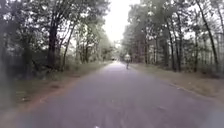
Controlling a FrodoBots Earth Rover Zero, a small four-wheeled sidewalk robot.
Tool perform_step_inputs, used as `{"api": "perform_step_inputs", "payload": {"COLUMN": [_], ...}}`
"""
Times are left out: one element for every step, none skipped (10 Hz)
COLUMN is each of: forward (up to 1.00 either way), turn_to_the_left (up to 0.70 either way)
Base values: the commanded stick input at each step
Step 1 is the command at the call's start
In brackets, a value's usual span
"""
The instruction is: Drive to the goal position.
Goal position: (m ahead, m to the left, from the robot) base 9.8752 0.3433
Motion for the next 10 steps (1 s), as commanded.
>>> {"api": "perform_step_inputs", "payload": {"forward": [0.7,0.7,0.7,0.7,0.7,0.7,0.7,0.7,0.7,0.7], "turn_to_the_left": [0.0,0.0,0.0,0.0,0.0,0.0,0.0,0.0,0.0,0.0]}}
